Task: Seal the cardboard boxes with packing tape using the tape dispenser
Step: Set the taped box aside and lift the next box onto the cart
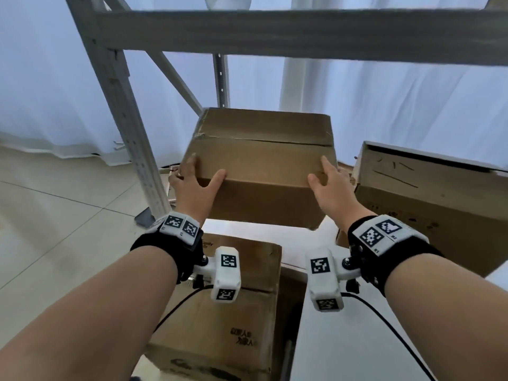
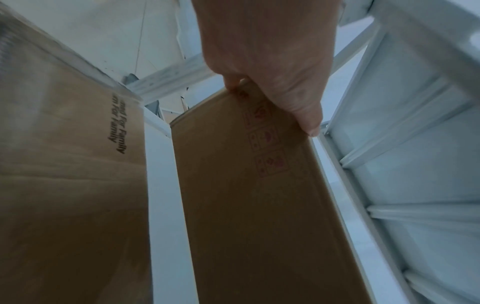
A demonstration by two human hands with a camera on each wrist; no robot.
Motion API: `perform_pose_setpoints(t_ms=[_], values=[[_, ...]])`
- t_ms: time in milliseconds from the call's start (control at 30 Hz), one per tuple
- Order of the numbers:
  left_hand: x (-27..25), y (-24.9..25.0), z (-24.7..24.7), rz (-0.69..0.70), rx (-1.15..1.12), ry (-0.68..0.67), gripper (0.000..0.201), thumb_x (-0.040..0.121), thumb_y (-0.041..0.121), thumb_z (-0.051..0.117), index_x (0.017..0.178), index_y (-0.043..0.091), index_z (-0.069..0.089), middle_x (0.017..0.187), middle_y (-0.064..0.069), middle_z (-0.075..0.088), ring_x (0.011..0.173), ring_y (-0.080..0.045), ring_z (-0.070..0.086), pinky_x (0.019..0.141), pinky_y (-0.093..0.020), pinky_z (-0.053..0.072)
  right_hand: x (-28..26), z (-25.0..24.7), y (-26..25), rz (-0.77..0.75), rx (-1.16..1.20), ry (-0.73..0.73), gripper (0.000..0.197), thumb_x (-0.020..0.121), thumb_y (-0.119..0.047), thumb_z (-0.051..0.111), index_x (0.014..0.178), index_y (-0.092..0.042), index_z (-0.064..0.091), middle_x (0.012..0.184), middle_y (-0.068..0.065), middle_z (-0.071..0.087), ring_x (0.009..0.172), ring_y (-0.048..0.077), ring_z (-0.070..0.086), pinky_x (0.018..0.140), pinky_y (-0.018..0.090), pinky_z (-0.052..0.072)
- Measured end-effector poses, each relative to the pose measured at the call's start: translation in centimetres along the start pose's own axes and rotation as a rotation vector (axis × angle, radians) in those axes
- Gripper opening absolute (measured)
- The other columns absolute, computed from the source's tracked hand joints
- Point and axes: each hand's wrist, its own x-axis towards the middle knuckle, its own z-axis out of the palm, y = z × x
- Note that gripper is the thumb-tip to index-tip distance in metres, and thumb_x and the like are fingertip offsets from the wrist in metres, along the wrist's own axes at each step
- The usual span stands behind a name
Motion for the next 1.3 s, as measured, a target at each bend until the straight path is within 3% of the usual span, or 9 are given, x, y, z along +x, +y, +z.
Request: perform_pose_setpoints(t_ms=[133,233,333,567,667,800,1000,1133,1300], values=[[2.9,-2.5,4.3,-0.039,0.036,-0.117,0.066,0.085,0.057,0.057,0.144,0.039,0.034,0.145,-0.017,0.016,0.132,-0.038,0.033,0.116,-0.039,0.023,3.2,2.6,3.6,0.073,-0.046,-0.012,0.055,0.099,-0.038,0.044,0.15,-0.027,0.026,0.148,0.015,0.03,0.136,0.034,0.03,0.113,0.043,0.025],[4.3,-4.3,7.4,-0.138,0.21,-0.286,0.082,0.08,0.07,0.051,0.148,0.036,0.023,0.153,-0.021,0.005,0.14,-0.041,0.018,0.118,-0.044,0.015,4.3,4.7,6.7,0.131,-0.067,-0.084,0.059,0.095,-0.044,0.049,0.148,-0.025,0.032,0.144,0.016,0.033,0.13,0.035,0.038,0.112,0.047,0.031],[4.2,-5.0,9.6,-0.175,0.354,-0.38,0.086,0.08,0.069,0.053,0.15,0.036,0.014,0.153,-0.028,-0.01,0.141,-0.047,0.008,0.118,-0.044,0.01,4.5,6.5,8.5,0.2,-0.146,-0.175,0.067,0.093,-0.053,0.046,0.151,-0.028,0.022,0.144,0.019,0.026,0.128,0.039,0.039,0.111,0.049,0.031],[3.8,-3.0,10.7,-0.14,0.474,-0.394,0.068,0.095,0.051,0.044,0.152,0.031,0.014,0.153,-0.03,-0.002,0.134,-0.047,0.032,0.114,-0.043,0.021,6.0,7.3,6.4,0.209,-0.253,-0.227,0.059,0.101,-0.046,0.032,0.153,-0.027,0.011,0.149,0.025,0.014,0.132,0.047,0.033,0.113,0.048,0.023],[3.3,-2.7,10.4,-0.122,0.534,-0.414,0.062,0.097,0.047,0.042,0.151,0.03,0.017,0.154,-0.028,0.001,0.135,-0.046,0.032,0.113,-0.045,0.024,5.9,6.7,6.0,0.186,-0.412,-0.271,0.052,0.104,-0.038,0.025,0.153,-0.026,0.011,0.148,0.029,0.017,0.134,0.045,0.026,0.111,0.047,0.022],[2.3,-1.0,9.2,-0.054,0.594,-0.427,0.056,0.097,0.044,0.041,0.147,0.02,0.032,0.152,-0.026,0.016,0.135,-0.041,0.031,0.112,-0.044,0.026,4.7,5.1,6.4,0.074,-0.521,-0.24,0.049,0.102,-0.036,0.03,0.148,-0.02,0.026,0.149,0.023,0.025,0.137,0.039,0.021,0.111,0.048,0.021],[-1.0,4.7,8.6,0.172,0.643,-0.483,0.052,0.103,0.034,0.028,0.144,0.001,0.032,0.152,-0.018,0.03,0.139,-0.034,0.026,0.113,-0.04,0.02,0.4,0.1,6.5,-0.106,-0.548,-0.204,0.044,0.102,-0.026,0.035,0.143,-0.013,0.039,0.14,0.017,0.046,0.129,0.032,0.039,0.109,0.04,0.026],[-5.1,8.6,10.0,0.188,0.538,-0.508,0.053,0.101,0.038,0.037,0.144,0.007,0.034,0.148,-0.017,0.037,0.135,-0.032,0.035,0.109,-0.04,0.029,-2.5,-5.8,8.1,-0.067,-0.517,-0.134,0.042,0.1,-0.017,0.036,0.142,-0.014,0.042,0.14,0.014,0.047,0.128,0.033,0.041,0.107,0.039,0.031],[-9.7,13.1,12.7,0.249,0.439,-0.587,0.047,0.1,0.035,0.039,0.136,0.006,0.045,0.139,-0.015,0.047,0.124,-0.031,0.048,0.103,-0.038,0.04,-5.6,-12.4,10.8,0.031,-0.439,-0.034,0.043,0.097,-0.022,0.043,0.139,-0.015,0.046,0.139,0.014,0.049,0.129,0.034,0.041,0.109,0.045,0.034]])
